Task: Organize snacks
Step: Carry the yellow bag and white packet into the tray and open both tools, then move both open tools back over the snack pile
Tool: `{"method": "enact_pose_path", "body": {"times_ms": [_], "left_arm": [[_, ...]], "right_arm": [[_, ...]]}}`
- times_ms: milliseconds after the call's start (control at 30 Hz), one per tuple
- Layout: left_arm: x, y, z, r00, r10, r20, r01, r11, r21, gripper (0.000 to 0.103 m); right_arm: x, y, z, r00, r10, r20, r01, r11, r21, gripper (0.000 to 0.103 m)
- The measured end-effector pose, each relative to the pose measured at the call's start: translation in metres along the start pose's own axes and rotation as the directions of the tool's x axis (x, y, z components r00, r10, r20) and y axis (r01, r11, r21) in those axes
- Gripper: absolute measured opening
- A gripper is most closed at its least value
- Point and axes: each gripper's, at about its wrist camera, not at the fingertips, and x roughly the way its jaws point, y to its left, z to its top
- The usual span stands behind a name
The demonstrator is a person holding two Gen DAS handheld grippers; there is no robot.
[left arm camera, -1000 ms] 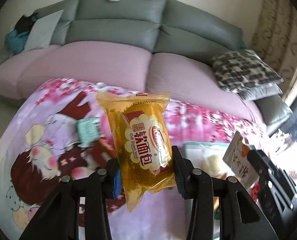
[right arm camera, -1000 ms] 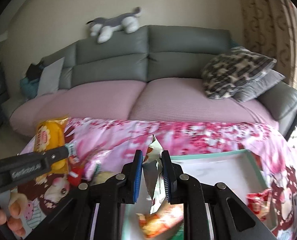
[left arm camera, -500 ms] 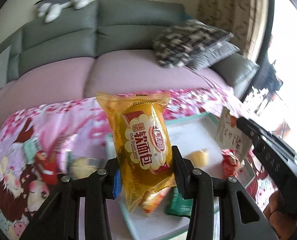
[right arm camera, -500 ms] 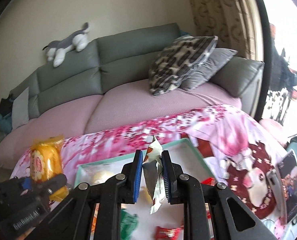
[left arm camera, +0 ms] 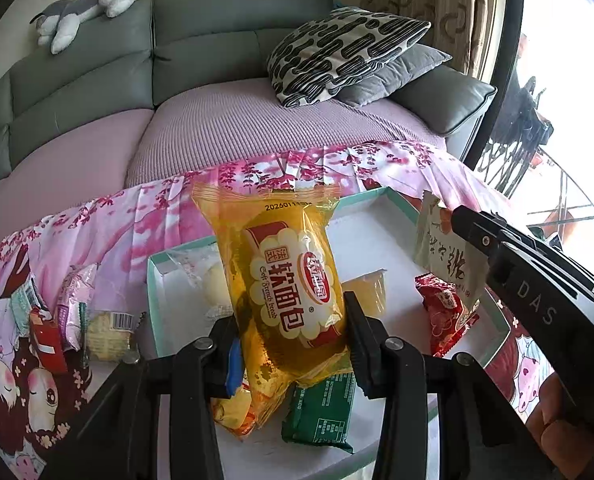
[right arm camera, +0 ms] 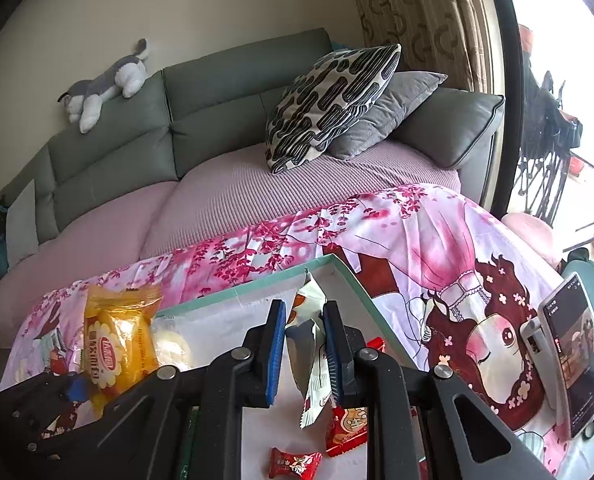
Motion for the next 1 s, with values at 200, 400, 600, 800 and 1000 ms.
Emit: {"method": "enact_pose_path", "body": {"times_ms": [200, 400, 600, 800, 1000], "left_arm": [[0.001, 0.003, 0.000, 1.000, 0.022, 0.002, -0.022, 1.000, -0.011, 0.050], [-0.004, 0.011, 0.000, 0.999, 0.033, 0.005, -0.032, 0.999, -0.034, 0.066], [-0.008, 0.022, 0.001, 0.997, 0.073, 0.002, -0.073, 0.995, -0.062, 0.078], [-0.012, 0.053, 0.000, 0.985, 0.170, -0.006, -0.168, 0.969, -0.181, 0.087], [-0.008, 0.089, -0.009, 0.962, 0.265, -0.068, -0.273, 0.914, -0.301, 0.094]], "right_arm": [[0.005, 0.001, -0.001, 1.000, -0.010, -0.013, 0.010, 1.000, -0.009, 0.021], [0.010, -0.001, -0.003, 0.999, -0.023, -0.038, 0.023, 1.000, 0.001, 0.022], [0.012, -0.004, -0.004, 0.998, -0.027, -0.049, 0.028, 1.000, 0.013, 0.026], [0.019, -0.005, -0.008, 0.996, -0.026, -0.087, 0.029, 0.999, 0.024, 0.067], [0.029, 0.000, -0.013, 0.991, -0.033, -0.133, 0.034, 0.999, 0.004, 0.087]]}}
